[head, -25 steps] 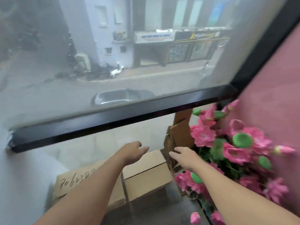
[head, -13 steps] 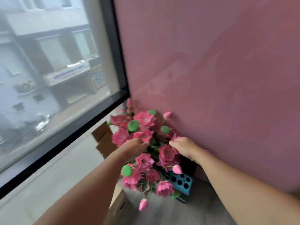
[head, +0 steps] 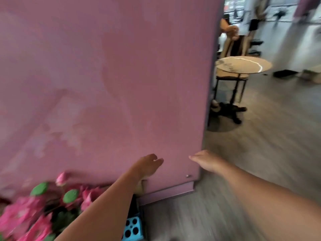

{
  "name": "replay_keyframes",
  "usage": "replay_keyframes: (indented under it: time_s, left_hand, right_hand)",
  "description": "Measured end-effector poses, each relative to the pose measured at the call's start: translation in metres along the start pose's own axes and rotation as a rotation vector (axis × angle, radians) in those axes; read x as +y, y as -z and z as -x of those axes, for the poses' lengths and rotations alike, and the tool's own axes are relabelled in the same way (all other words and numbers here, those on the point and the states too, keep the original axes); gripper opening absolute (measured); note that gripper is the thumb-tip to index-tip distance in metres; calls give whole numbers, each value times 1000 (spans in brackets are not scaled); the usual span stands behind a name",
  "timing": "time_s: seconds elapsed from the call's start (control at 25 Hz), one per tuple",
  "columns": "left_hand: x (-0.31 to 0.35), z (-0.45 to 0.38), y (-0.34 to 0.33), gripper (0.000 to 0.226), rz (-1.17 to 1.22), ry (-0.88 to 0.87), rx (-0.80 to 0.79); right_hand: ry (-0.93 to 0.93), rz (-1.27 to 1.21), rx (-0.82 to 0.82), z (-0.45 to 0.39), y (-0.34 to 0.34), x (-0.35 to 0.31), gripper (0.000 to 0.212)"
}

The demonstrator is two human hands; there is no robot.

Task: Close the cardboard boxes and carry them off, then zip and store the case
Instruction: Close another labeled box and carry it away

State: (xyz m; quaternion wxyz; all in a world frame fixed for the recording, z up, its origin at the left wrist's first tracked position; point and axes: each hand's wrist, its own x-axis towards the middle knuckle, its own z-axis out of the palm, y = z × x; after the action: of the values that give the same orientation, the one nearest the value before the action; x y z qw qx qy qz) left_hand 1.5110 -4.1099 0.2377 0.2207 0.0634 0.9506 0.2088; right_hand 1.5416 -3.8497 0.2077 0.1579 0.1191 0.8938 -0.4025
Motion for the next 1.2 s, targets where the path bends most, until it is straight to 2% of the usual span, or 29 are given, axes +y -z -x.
replay_keyframes:
  time_s: [0.2,0.44,0.56,0.68,0.76,0.88,1.08,1.2]
  left_hand:
    - [121,-93,-17,56,-169,-354,-173]
    - [239,-179,-30,38,-111,-671,-314]
    - [296,-220,-51,38,-112,-705,-345]
    - [351,-255,-80,46,-97,-712,-503]
    - [398,-277,-101,50,-112,-705,-542]
    - [478,-316,-134,46,-156,-726,-581]
    - [607,-374,-168,44,-201,-803,-571]
    - [687,-403,-174,45,-164,-828,-569]
  right_hand:
    - [-219,-79,182,-10,80,65,46]
    - [-416,-170,448,-12,157,109,46]
    - [-515,-231,521,-13,182,131,43]
    - [-568,-265,535,-16,207,155,49]
    - [-589,-272,560,-22,236,179,52]
    - [-608,-256,596,-45,292,228,54]
    - [-602,-214,549,-83,401,306,42]
    - [-626,-215,591,-103,478,345,53]
